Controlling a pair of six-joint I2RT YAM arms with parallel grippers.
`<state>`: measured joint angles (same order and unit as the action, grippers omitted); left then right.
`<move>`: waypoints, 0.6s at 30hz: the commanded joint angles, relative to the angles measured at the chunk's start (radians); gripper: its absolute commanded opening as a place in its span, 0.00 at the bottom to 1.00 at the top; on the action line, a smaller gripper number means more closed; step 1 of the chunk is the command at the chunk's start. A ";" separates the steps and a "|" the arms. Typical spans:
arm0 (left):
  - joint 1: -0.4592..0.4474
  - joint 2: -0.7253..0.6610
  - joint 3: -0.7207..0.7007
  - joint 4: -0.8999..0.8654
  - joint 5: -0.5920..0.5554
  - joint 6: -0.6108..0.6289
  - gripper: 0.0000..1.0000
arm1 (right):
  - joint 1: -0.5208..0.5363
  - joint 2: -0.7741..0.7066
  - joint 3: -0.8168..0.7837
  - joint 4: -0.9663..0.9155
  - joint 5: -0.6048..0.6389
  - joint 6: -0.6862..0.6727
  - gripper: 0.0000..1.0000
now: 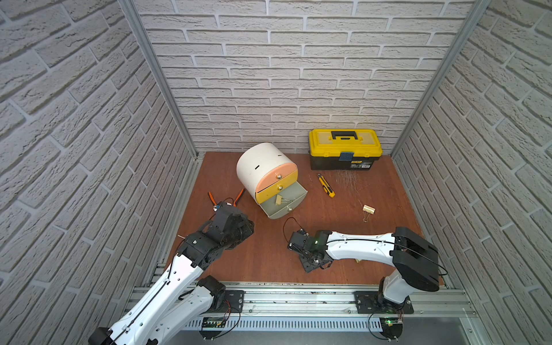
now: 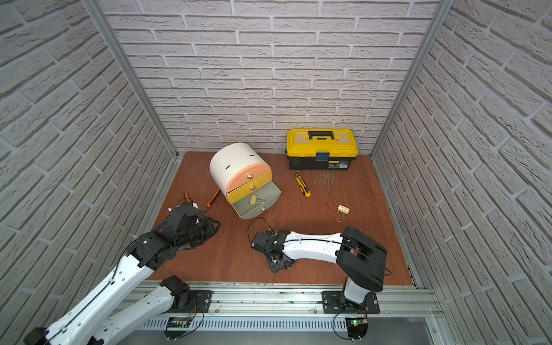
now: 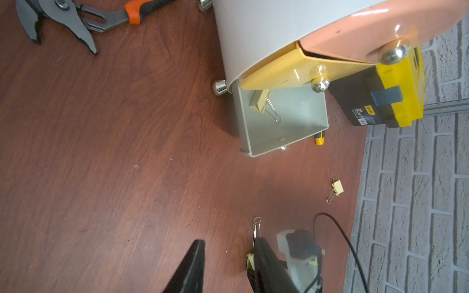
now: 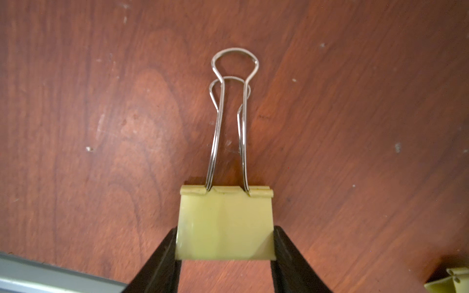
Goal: Put the binder clips in the drawer according to color
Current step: Pick up the binder clip at the center of the board.
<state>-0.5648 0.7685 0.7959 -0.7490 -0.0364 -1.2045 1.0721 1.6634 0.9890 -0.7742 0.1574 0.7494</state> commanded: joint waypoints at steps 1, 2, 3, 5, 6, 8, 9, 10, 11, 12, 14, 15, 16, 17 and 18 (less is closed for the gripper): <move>0.002 0.014 0.020 0.046 0.003 0.020 0.37 | -0.012 -0.018 0.048 -0.044 0.028 -0.020 0.46; 0.001 0.022 0.023 0.050 0.004 0.022 0.37 | -0.016 -0.022 0.059 -0.052 0.031 -0.025 0.45; 0.002 0.029 0.025 0.056 0.006 0.026 0.37 | -0.021 -0.027 0.071 -0.063 0.034 -0.032 0.45; 0.001 0.046 0.032 0.066 0.011 0.036 0.38 | -0.035 -0.035 0.098 -0.082 0.039 -0.047 0.45; 0.003 0.058 0.040 0.070 0.014 0.044 0.38 | -0.044 -0.040 0.114 -0.092 0.042 -0.058 0.45; 0.005 0.081 0.055 0.074 0.020 0.057 0.38 | -0.067 -0.049 0.146 -0.112 0.045 -0.080 0.44; 0.005 0.092 0.063 0.079 0.024 0.064 0.38 | -0.080 -0.052 0.165 -0.123 0.045 -0.094 0.44; 0.010 0.105 0.070 0.084 0.030 0.071 0.38 | -0.094 -0.055 0.183 -0.132 0.044 -0.106 0.43; 0.012 0.115 0.077 0.089 0.035 0.078 0.38 | -0.107 -0.057 0.201 -0.140 0.044 -0.117 0.43; 0.016 0.128 0.085 0.097 0.042 0.085 0.38 | -0.121 -0.060 0.222 -0.147 0.041 -0.131 0.43; 0.024 0.153 0.102 0.109 0.055 0.101 0.38 | -0.150 -0.060 0.261 -0.162 0.034 -0.153 0.43; 0.029 0.166 0.111 0.113 0.063 0.109 0.38 | -0.167 -0.059 0.283 -0.168 0.029 -0.164 0.43; 0.033 0.181 0.123 0.117 0.069 0.119 0.38 | -0.184 -0.057 0.304 -0.173 0.022 -0.172 0.42; 0.035 0.194 0.133 0.122 0.077 0.128 0.38 | -0.197 -0.055 0.323 -0.176 0.015 -0.180 0.42; 0.039 0.209 0.144 0.126 0.086 0.137 0.38 | -0.213 -0.051 0.343 -0.176 0.005 -0.188 0.42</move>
<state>-0.5377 0.9527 0.9001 -0.6750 0.0170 -1.1183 0.8928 1.6444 1.2842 -0.9176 0.1734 0.6090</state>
